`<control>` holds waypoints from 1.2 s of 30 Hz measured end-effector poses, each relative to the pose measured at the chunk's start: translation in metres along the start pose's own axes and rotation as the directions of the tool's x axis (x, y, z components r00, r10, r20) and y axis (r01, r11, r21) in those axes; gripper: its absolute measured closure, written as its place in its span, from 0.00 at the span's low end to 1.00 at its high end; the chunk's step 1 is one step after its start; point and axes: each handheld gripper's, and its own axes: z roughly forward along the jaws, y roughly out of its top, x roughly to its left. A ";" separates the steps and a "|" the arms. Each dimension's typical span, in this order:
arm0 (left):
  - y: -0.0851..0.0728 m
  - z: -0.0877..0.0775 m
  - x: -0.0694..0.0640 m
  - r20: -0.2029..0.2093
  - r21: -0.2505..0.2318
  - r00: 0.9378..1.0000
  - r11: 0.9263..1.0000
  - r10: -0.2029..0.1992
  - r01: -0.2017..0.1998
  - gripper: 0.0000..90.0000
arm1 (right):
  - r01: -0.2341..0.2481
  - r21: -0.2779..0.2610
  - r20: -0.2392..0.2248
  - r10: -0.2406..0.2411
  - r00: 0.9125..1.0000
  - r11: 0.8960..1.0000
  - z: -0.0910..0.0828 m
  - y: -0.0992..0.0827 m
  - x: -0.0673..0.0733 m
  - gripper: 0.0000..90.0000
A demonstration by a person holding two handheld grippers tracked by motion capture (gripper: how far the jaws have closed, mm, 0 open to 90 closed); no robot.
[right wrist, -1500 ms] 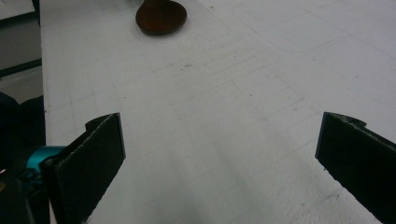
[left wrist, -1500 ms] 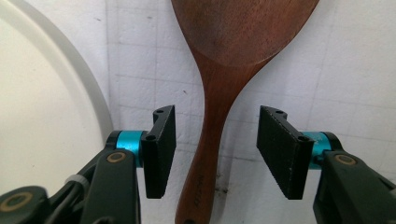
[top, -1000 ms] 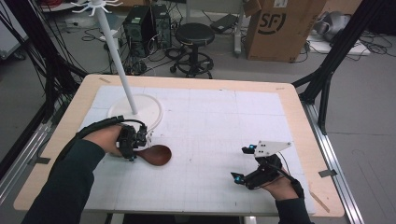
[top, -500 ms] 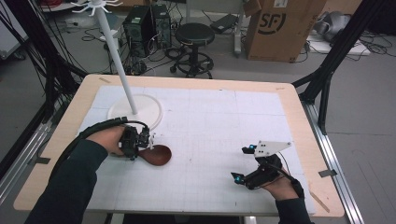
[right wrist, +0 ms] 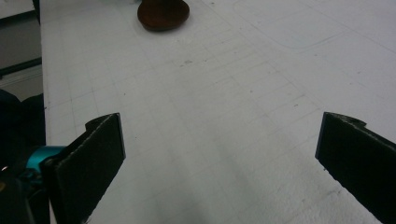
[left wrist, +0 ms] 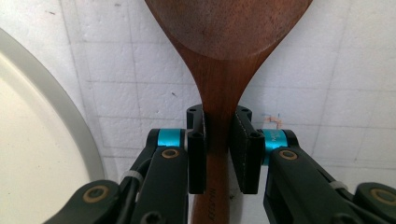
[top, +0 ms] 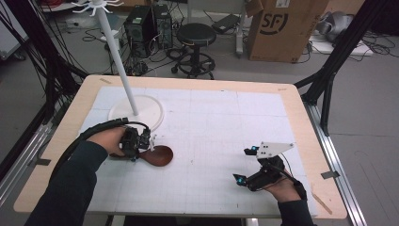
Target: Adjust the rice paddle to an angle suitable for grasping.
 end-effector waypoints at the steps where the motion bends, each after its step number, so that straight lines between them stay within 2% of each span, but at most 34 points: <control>1: 0.000 -0.001 0.000 -0.001 -0.009 1.000 1.000 0.006 -0.006 0.87 | 0.001 -0.002 -0.001 -0.001 1.000 1.000 0.000 0.000 0.000 0.00; 6: -0.001 -0.007 -0.003 -0.003 -0.057 1.000 0.998 0.000 0.000 0.87 | -0.005 0.000 0.001 0.005 1.000 1.000 -0.002 -0.001 -0.001 0.00; 10: 0.000 -0.014 -0.005 -0.011 -0.092 1.000 0.996 0.010 -0.011 0.87 | -0.005 0.000 0.002 0.005 1.000 1.000 -0.002 -0.002 -0.001 0.00; 15: 0.004 -0.017 -0.008 -0.016 -0.115 1.000 0.993 0.017 -0.019 0.87 | -0.006 0.000 0.002 0.006 1.000 1.000 -0.002 -0.001 -0.001 0.00; 24: 0.010 -0.027 -0.013 -0.024 -0.190 0.999 0.981 0.025 -0.029 0.87 | -0.007 -0.002 -0.001 0.007 1.000 1.000 -0.002 -0.001 -0.002 0.00; 28: 0.015 -0.030 -0.017 -0.015 -0.229 0.999 0.973 0.037 -0.040 0.87 | -0.007 -0.002 -0.001 0.007 1.000 1.000 -0.002 -0.001 -0.002 0.00; 36: 0.028 -0.032 -0.022 -0.014 -0.273 0.999 0.961 0.048 -0.050 0.87 | -0.006 -0.006 0.002 0.006 1.000 1.000 -0.002 0.000 -0.001 0.00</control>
